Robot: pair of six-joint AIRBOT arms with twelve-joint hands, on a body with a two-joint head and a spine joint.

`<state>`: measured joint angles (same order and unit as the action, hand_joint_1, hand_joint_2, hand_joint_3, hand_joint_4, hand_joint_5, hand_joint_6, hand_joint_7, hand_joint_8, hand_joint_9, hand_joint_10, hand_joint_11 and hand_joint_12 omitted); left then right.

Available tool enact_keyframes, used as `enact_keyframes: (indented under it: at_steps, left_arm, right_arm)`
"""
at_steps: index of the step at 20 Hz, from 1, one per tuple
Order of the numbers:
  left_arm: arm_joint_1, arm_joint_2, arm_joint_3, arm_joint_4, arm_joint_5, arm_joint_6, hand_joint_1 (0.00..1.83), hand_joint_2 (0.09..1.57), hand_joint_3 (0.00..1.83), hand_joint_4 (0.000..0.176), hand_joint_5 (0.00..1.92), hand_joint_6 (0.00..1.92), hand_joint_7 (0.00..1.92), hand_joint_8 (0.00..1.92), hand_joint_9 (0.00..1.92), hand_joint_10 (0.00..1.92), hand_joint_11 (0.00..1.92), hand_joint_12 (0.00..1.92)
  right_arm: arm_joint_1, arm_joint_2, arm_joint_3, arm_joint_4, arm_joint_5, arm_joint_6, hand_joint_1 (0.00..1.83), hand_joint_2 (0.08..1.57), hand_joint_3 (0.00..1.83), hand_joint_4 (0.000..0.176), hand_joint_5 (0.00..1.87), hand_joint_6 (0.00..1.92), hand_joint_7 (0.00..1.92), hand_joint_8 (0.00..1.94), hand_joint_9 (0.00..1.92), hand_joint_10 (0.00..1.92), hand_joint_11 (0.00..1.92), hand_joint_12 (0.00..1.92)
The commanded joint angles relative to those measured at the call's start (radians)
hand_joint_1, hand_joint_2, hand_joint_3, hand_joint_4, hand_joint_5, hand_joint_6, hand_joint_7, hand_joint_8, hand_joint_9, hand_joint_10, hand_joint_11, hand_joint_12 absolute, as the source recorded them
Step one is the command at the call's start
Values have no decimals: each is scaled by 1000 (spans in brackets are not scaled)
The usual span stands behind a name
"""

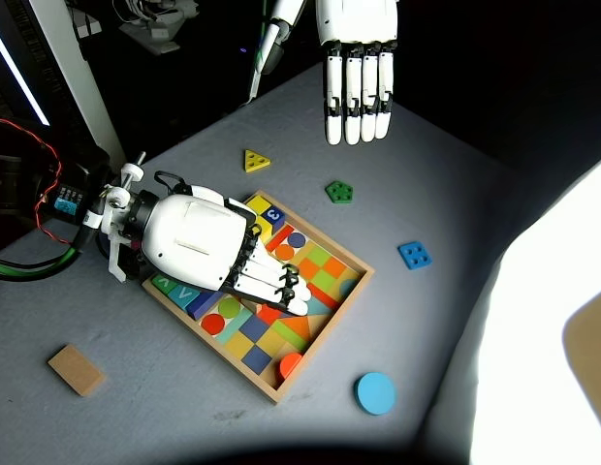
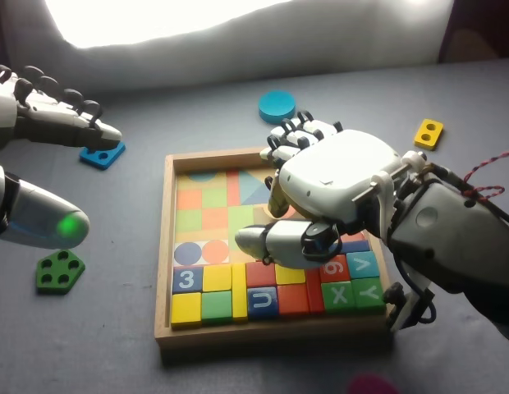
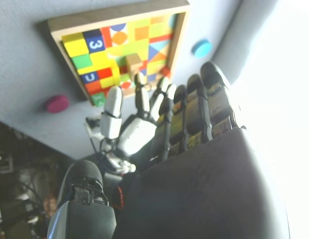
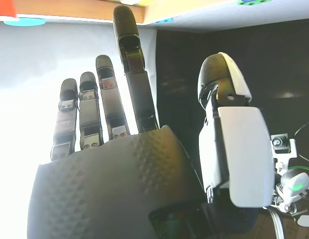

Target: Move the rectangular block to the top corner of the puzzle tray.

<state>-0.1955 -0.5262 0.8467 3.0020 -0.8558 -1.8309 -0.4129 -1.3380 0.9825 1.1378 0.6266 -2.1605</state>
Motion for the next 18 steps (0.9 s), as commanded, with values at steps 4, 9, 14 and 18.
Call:
enact_keyframes:
  at_steps: [4, 9, 14, 18]
  left_arm:
    - [-11, 0, 2, 10, 84, -1, 0, 1087, 0, 21, 96, 4, 92, 1, 83, 2, 0, 369]
    - [-12, 0, 2, 10, 84, -1, 0, 1094, 1, 20, 72, 0, 87, 2, 78, 1, 0, 294]
    - [-12, 0, 2, 10, 84, -1, 0, 1097, 1, 20, 83, 3, 103, 5, 92, 3, 0, 332]
    - [-12, 0, 2, 10, 84, -1, 0, 1093, 0, 19, 99, 5, 111, 2, 102, 4, 0, 383]
  right_arm:
    - [-2, 0, 1, -52, 49, -3, 0, 1191, 0, 0, 882, 9, 263, 14, 83, 8, 0, 256]
    - [-9, 1, 1, -52, 44, -5, 0, 1179, 0, 0, 890, 7, 256, 2, 97, 6, 0, 417]
    - [-21, 6, 1, -52, 37, -16, 0, 1167, 0, 0, 891, 6, 226, 3, 79, 4, 0, 342]
    - [-26, 20, 3, -52, 20, -13, 0, 1168, 0, 0, 859, 0, 327, 18, 149, 25, 0, 273]
